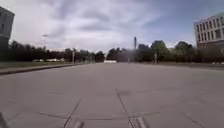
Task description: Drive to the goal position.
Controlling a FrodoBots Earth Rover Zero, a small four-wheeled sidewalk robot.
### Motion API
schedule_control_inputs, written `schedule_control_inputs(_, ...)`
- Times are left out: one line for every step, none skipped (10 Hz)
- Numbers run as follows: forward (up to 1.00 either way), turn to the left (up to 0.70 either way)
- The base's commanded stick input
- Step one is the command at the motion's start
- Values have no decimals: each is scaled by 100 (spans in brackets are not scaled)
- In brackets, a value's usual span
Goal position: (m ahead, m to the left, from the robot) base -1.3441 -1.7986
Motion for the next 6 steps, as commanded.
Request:
schedule_control_inputs(100,0)
schedule_control_inputs(100,0)
schedule_control_inputs(100,0)
schedule_control_inputs(100,0)
schedule_control_inputs(100,0)
schedule_control_inputs(100,0)
